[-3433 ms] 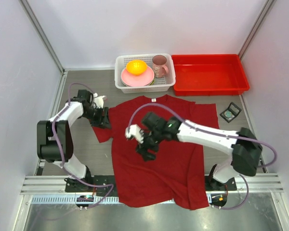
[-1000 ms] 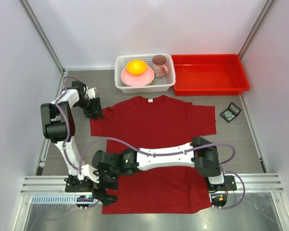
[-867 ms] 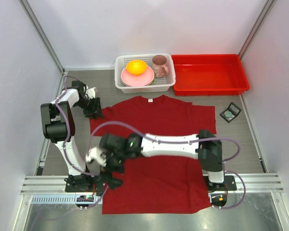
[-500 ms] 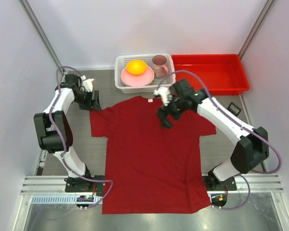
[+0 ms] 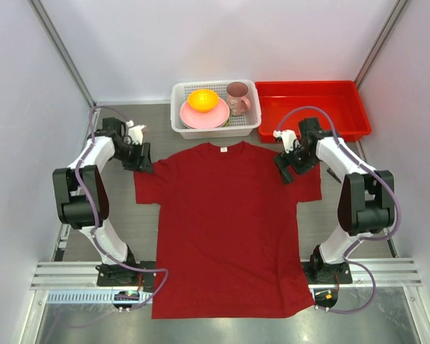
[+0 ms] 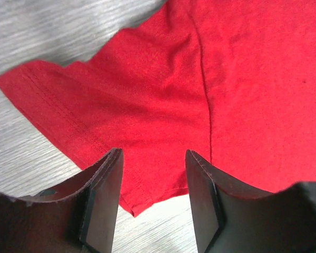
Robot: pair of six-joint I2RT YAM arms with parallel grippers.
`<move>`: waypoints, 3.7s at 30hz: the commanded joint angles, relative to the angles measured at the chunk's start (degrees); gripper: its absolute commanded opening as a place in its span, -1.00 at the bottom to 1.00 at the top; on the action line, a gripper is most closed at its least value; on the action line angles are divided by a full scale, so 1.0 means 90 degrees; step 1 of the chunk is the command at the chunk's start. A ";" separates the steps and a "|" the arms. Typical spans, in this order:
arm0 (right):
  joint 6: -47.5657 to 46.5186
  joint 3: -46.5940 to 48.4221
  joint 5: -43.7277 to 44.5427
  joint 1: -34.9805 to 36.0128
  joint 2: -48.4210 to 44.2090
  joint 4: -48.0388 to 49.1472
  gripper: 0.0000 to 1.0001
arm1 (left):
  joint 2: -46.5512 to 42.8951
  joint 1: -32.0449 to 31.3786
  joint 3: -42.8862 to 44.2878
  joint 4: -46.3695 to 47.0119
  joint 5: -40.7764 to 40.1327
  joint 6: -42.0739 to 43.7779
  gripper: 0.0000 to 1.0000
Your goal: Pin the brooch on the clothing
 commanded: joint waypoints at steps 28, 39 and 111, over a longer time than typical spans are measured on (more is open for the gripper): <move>0.1297 0.0224 0.2410 -0.1614 -0.2016 0.0859 0.60 | -0.2932 -0.0178 0.0003 0.0368 -0.0512 -0.0350 0.99; 0.4160 -0.0919 0.3993 -0.1702 -0.2036 0.2224 0.24 | -0.3131 -0.0237 0.0442 0.1482 0.0874 -0.1873 0.99; 0.7998 -0.4611 -0.1464 -0.5276 -0.0151 0.9463 -0.28 | -0.2896 -0.1506 -0.0251 0.1697 0.1119 -0.1043 0.98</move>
